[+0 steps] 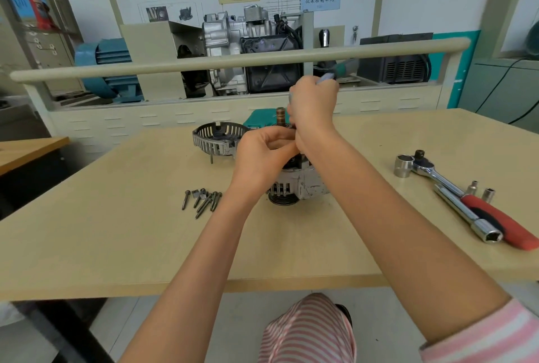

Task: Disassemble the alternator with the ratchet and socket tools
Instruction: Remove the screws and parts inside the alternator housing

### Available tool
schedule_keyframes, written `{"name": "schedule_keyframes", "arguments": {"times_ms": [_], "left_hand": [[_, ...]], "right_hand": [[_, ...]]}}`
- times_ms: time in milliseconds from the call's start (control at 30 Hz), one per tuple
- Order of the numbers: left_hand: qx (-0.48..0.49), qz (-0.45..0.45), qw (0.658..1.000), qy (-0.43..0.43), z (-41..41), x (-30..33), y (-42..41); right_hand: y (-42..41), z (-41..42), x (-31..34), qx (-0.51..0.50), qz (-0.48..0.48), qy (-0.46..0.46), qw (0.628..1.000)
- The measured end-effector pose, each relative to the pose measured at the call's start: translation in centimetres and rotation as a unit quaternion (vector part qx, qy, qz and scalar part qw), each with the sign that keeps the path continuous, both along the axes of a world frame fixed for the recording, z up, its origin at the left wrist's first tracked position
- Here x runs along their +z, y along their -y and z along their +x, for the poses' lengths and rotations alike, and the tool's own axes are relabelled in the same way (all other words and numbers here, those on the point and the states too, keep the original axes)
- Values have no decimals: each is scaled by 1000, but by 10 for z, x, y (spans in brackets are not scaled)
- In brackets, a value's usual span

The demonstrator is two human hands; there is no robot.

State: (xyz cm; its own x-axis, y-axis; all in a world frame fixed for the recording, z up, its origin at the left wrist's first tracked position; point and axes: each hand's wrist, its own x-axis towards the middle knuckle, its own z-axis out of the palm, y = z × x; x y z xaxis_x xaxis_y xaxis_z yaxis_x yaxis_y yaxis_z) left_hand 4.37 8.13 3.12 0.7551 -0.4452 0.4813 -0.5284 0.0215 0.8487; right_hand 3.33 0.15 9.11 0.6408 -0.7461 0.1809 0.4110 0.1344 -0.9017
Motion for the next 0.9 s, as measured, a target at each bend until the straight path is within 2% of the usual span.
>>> {"name": "schedule_keyframes", "arguments": {"times_ms": [67, 167, 233, 300, 367, 433, 467, 533, 600, 667, 733, 800, 900], "left_hand": [[4, 6, 1000, -2, 0, 0, 0], [-7, 9, 1000, -8, 0, 1, 0], [-6, 10, 1000, -12, 1, 1, -1], [0, 15, 1000, -8, 2, 2, -2], [2, 17, 1000, 3, 1, 2, -2], [3, 18, 1000, 11, -1, 2, -2], [4, 16, 1000, 12, -1, 1, -1], [3, 17, 1000, 9, -1, 1, -1], [-7, 20, 1000, 6, -1, 1, -1], [-15, 19, 1000, 4, -1, 1, -2], [-13, 14, 1000, 7, -1, 1, -2], [1, 9, 1000, 10, -1, 0, 0], [26, 8, 999, 27, -2, -1, 3]], "right_hand": [[4, -4, 6, 76, 0, -31, 997], [15, -14, 15, 253, -32, -90, 963], [17, -17, 15, 300, -45, -99, 948], [12, -14, 13, 239, -41, -96, 965], [1, -7, 6, 96, -29, -49, 994], [-5, -2, -1, -27, -5, 25, 999], [-5, -1, -2, -48, 9, 49, 998], [0, -4, 0, 5, 40, 37, 999], [8, -10, 7, 144, 35, -31, 989], [17, -17, 12, 270, 14, -72, 960], [19, -19, 12, 307, 8, -68, 949], [15, -16, 9, 236, 27, -51, 970], [3, -8, 0, 23, 25, 11, 999]]}}
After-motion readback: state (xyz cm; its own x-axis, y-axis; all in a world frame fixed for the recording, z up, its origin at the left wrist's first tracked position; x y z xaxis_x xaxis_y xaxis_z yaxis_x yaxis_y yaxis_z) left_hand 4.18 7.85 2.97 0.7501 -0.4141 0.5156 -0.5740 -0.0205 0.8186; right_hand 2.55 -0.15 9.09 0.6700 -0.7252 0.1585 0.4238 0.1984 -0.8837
